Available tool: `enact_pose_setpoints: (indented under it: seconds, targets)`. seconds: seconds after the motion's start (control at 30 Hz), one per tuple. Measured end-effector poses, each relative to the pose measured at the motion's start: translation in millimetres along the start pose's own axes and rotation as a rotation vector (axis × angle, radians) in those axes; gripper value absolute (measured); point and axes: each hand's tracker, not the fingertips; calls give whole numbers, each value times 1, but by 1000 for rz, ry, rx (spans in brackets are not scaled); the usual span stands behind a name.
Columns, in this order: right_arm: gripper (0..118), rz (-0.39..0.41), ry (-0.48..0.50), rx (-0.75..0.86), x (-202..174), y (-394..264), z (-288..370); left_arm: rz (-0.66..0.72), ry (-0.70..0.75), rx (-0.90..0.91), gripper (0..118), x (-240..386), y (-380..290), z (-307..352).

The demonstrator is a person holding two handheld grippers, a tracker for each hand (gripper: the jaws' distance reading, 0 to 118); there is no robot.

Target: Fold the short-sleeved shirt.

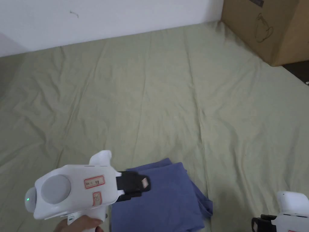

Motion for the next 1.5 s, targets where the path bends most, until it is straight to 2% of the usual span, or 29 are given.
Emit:
enact_pose_setpoints:
  seconds: [0.03, 0.1, 0.2, 0.4, 0.57, 0.73, 0.83, 0.9, 1.0, 1.1, 1.13, 1.17, 1.23, 1.27, 1.3, 1.4, 1.5]
  targets:
    - [4, 4, 5, -3, -3, 0, -2, 26, 37, -3, 8, -10, -5, -3]
    - [4, 21, 7, -12, -7, 0, -7, 77, 40, -40, 8, -17, -13, -11]
    - [4, 34, 20, -23, -9, -1, -8, 106, -48, -81, 8, -12, -23, -29]
    - [4, 9, 11, -26, -1, -1, -7, -16, -99, -203, 8, 37, -27, -88]
    - [4, -27, -6, -27, 11, -3, -4, -87, -68, -273, 8, 69, -29, -129]
    - [4, -26, -22, -36, 13, -2, -4, -103, -116, -253, 8, 80, -27, -119]
    - [4, -21, -13, -43, 9, 0, -9, -56, -159, -269, 8, 86, -29, -126]
    - [4, -11, -11, -41, 2, 1, -9, -83, -161, -292, 8, 90, -34, -126]
    - [4, 34, 12, -38, -8, 7, -6, -99, -196, -282, 8, 87, -36, -108]
    - [4, 82, 29, -16, -25, 22, -5, -14, -253, -180, 9, 64, -28, -72]
    - [4, 118, 46, -11, -34, 28, -6, 19, -263, -142, 11, 50, -24, -55]
    - [4, 151, 53, -6, -45, 35, -7, 43, -263, -107, 20, 35, -23, -39]
    - [4, 224, 62, 18, -66, 46, -12, 60, -211, -69, 74, 8, -24, -11]
    - [4, 259, 68, 20, -78, 51, -17, 62, -167, -60, 95, -9, -25, 2]
    - [4, 284, 70, 19, -88, 56, -22, 69, -128, -52, 107, -22, -27, 11]
    - [4, 340, 87, 6, -117, 63, -42, 154, -56, -9, 106, -64, -36, 39]
    - [4, 400, 83, -23, -137, 64, -66, 292, -83, 32, 106, -100, -45, 49]
